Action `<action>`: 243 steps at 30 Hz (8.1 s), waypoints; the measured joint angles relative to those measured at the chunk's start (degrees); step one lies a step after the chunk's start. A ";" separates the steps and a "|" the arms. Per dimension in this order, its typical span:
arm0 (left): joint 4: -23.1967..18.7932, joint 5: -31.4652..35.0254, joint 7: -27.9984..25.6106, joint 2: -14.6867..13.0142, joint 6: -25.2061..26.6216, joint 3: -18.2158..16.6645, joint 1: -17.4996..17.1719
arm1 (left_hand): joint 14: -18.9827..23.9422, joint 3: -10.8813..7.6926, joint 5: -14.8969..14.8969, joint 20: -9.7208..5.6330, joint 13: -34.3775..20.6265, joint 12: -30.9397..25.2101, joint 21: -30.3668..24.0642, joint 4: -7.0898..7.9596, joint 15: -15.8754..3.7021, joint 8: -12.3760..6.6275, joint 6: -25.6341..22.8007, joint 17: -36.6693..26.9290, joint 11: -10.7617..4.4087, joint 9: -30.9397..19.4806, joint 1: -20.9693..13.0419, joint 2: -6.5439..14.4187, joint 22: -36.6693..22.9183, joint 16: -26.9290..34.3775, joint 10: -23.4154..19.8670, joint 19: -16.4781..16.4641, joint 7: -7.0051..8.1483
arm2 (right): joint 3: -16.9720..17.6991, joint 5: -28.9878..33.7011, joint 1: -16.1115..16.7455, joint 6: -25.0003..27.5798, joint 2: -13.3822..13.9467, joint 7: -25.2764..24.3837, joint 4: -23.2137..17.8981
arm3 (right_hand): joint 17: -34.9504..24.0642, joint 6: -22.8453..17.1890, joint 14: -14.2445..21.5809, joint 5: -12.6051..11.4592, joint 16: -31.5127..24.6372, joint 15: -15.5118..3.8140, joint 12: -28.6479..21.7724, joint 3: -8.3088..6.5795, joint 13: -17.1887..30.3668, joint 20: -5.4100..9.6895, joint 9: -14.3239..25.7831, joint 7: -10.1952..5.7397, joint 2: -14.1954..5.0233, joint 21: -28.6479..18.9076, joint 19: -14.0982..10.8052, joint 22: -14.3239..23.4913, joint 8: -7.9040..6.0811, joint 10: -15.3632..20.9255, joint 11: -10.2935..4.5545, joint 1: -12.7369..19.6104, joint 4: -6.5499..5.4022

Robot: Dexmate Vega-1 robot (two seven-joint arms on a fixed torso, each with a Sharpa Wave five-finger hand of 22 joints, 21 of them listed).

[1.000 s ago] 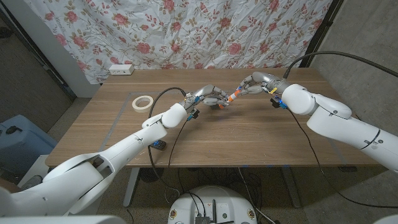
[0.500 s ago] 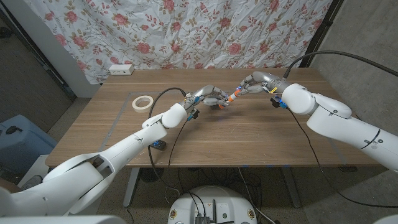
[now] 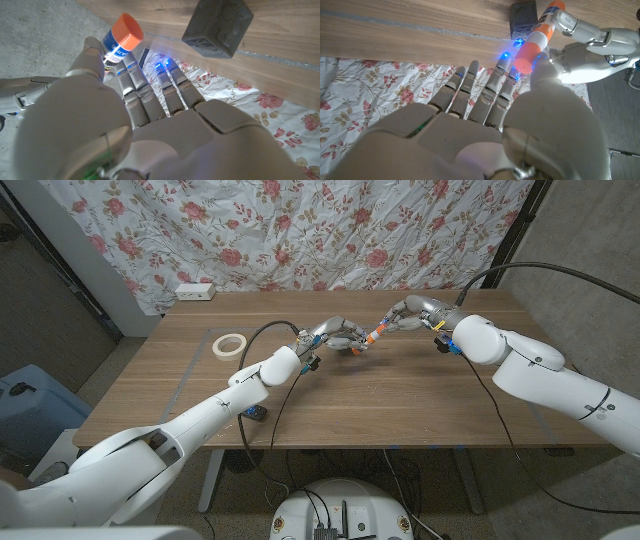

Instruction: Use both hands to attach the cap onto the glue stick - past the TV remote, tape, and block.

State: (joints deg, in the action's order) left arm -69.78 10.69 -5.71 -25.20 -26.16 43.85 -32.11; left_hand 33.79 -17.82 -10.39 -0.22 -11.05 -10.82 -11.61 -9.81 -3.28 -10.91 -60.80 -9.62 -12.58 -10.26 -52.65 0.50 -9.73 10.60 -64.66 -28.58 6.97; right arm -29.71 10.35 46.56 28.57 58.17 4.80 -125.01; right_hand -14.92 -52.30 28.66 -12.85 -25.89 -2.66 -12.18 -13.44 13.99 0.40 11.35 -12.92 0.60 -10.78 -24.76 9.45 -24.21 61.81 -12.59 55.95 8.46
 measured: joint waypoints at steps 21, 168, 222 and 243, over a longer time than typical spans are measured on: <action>-0.96 0.26 -0.37 -0.15 0.22 -0.04 -0.47 | 0.00 0.00 0.00 0.00 -0.03 0.02 0.00 0.00 0.00 0.00 0.00 0.00 0.01 0.00 0.07 0.07 0.00 0.00 0.01 0.00 0.00 | -0.10 -0.31 0.24 -0.18 -0.05 -0.24 -0.03 | 0.13 -0.31 0.00 0.00 0.00 0.00 0.00 0.24 -0.01 0.00 -0.03 0.32 -0.25 0.00 0.00 0.00 0.16 0.00 0.00 0.25 -0.24; -4.39 1.68 -3.12 -1.23 2.43 -1.34 -2.61 | 2.35 -0.71 -0.01 -0.91 0.27 0.19 0.43 -0.71 -0.30 -0.36 -0.01 0.00 1.61 -0.01 -0.02 -0.02 0.00 0.27 -1.45 -0.31 -0.01 | 3.13 -6.86 5.10 -5.10 -0.72 -2.89 0.34 | 0.66 38.42 -23.89 -5.75 12.83 4.40 2.27 10.22 -1.88 -4.22 -0.70 2.15 3.04 0.40 11.22 0.00 14.07 -44.71 6.33 -19.89 -6.13; -1.04 0.63 -4.20 0.52 1.19 -0.83 -1.13 | 2.56 -0.88 -0.02 -0.91 0.28 0.27 0.43 -0.88 -0.09 -0.34 -0.01 0.00 1.83 -0.01 0.08 0.08 0.00 0.27 -1.68 -0.31 -0.01 | 5.88 -4.53 19.66 -13.79 -6.84 -23.08 0.36 | 0.80 44.09 -31.95 -2.40 14.42 4.09 1.79 12.40 -3.60 -5.41 -1.21 4.19 -0.31 0.59 18.96 0.00 13.80 -51.59 5.53 -30.32 -10.22; -2.42 0.81 -5.01 0.07 1.41 -1.24 -2.07 | 2.56 -0.88 0.00 -0.90 0.24 0.17 0.43 -0.88 -0.10 -0.14 -0.01 0.00 1.82 -0.01 0.08 0.08 0.00 0.27 -1.67 -0.31 -0.01 | 4.93 -0.13 21.53 -14.59 -9.17 -25.85 0.95 | 1.09 41.66 -31.92 -1.76 14.20 4.07 1.57 12.87 -3.59 -4.78 -1.21 5.84 -0.54 0.58 19.15 0.00 13.13 -51.35 5.29 -31.60 -10.69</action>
State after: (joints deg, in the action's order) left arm -72.20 11.51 -10.72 -25.13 -24.75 42.61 -34.18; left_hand 36.34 -18.70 -10.39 -1.12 -10.81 -10.65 -11.18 -10.69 -3.37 -11.05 -60.81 -9.63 -10.75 -10.27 -52.57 0.58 -9.72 10.87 -66.33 -28.89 6.96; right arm -24.78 10.22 68.09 13.98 49.01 -21.05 -124.05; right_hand -13.83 -10.64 -3.26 -14.61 -11.70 1.41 -10.61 -0.57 10.40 -4.39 10.14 -7.08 0.06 -10.20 -5.61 9.45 -11.08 10.46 -7.30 24.35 -2.22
